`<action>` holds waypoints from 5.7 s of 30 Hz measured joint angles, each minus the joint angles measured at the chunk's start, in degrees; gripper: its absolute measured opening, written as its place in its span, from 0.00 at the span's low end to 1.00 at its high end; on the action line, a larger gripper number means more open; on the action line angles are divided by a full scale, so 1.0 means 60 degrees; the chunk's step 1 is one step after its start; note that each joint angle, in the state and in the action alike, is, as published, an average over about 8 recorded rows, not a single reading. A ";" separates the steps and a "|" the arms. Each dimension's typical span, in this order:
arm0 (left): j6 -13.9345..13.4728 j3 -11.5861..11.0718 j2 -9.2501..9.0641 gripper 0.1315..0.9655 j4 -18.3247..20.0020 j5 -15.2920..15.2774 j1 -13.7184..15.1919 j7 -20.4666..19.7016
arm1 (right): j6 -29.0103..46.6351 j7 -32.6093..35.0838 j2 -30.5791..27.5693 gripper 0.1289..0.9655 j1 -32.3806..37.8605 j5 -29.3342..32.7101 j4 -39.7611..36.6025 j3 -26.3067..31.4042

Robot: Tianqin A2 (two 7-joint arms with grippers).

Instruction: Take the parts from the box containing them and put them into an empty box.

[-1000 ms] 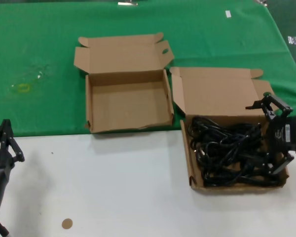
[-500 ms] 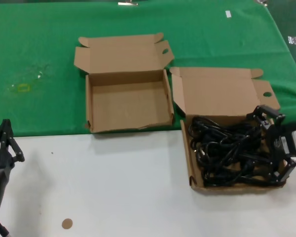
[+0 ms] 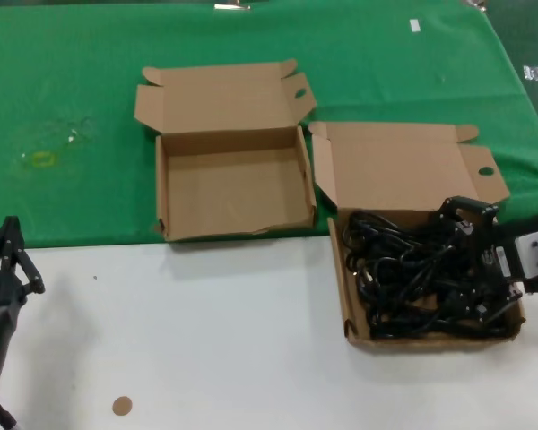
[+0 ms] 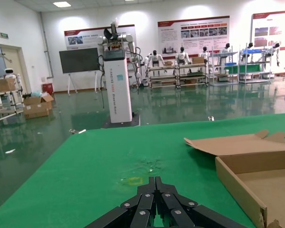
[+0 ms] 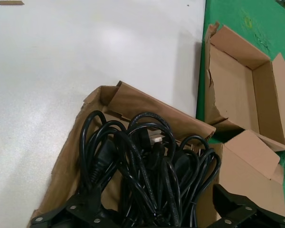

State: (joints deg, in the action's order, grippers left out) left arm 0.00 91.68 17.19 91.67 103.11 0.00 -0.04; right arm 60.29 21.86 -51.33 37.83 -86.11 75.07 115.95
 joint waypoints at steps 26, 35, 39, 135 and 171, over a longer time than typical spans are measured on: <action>0.0000 0.0000 0.0000 0.02 0.0000 -0.0001 0.0000 0.0004 | 0.0067 0.0655 0.0538 0.38 0.0234 0.0250 -0.1043 -0.0080; 0.0000 0.0000 0.0000 0.02 0.0000 0.0000 0.0000 0.0004 | 0.0118 0.0594 0.0421 0.18 0.0176 0.0174 -0.0906 -0.0212; 0.0000 0.0000 0.0000 0.02 0.0000 0.0001 0.0000 0.0004 | 0.0155 0.0482 0.0293 0.10 0.0108 0.0144 -0.0694 -0.0283; 0.0000 0.0000 0.0000 0.02 0.0000 0.0000 0.0000 0.0004 | -0.2506 0.0121 0.6495 0.07 0.4261 0.2610 -0.5088 0.1730; 0.0000 0.0000 0.0000 0.02 0.0000 0.0000 0.0000 0.0004 | -0.2726 -0.0455 0.6024 0.59 0.4066 0.2848 -0.3920 0.1625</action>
State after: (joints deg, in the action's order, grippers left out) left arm 0.00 91.68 17.19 91.67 103.12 0.00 -0.02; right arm 43.93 19.13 -15.18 62.23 -69.03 51.55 125.70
